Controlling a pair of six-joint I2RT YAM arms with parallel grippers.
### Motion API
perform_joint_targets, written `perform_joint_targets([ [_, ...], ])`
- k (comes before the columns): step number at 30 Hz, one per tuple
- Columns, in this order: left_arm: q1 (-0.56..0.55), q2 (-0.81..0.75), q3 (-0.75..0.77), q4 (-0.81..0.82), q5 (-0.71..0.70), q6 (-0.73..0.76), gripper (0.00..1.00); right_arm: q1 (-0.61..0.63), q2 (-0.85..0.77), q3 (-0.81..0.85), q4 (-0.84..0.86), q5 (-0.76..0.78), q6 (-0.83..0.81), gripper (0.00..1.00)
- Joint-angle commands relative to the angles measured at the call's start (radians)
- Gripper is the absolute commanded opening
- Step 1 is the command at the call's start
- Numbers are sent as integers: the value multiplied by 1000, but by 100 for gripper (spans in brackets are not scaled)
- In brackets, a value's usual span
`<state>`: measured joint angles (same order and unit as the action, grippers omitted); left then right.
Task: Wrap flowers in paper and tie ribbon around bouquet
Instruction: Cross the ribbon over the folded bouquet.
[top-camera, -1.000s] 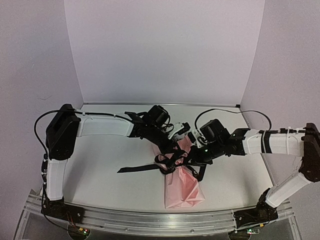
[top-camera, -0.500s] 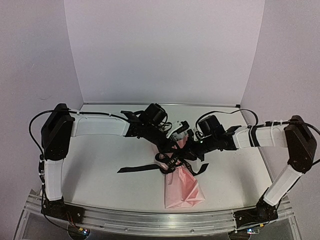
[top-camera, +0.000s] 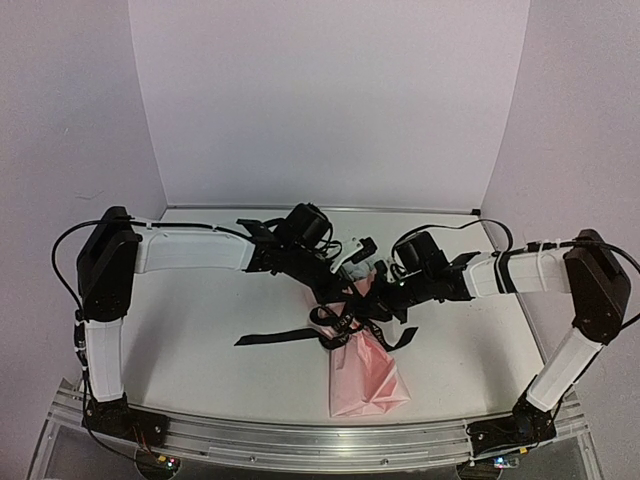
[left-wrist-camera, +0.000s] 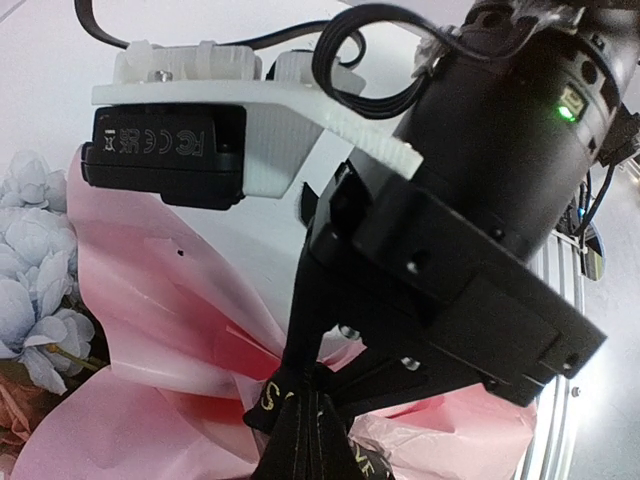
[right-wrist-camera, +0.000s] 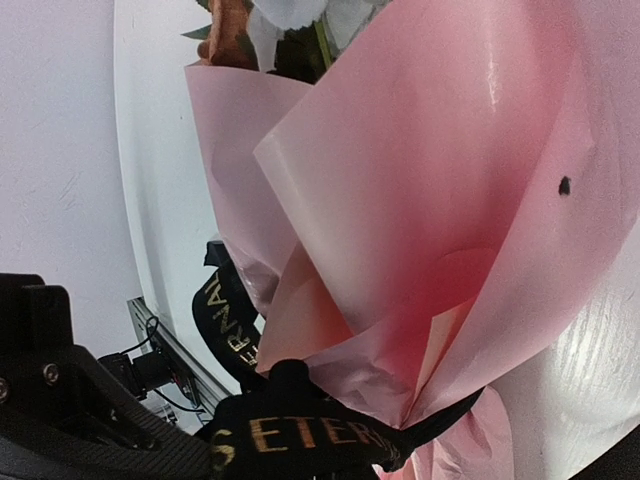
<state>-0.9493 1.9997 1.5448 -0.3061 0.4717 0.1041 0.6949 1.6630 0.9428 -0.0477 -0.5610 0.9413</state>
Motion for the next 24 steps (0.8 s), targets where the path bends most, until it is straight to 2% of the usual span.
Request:
perform_joint_targets([
  [1,2,-86,-4,16,-11,4,0,-5,22,14,29,43,-1,0],
  [5,0,-81,-2,-1,12,2,0,-5,5,0,29,76,-16,0],
  [15,-16,-28,-7,-39,48,-9,0,-6,0,18,32,49,-17,0],
  [24,-12,-43,-38,36,-80,-69,0,-6,-11,-7,69,11,12,1],
])
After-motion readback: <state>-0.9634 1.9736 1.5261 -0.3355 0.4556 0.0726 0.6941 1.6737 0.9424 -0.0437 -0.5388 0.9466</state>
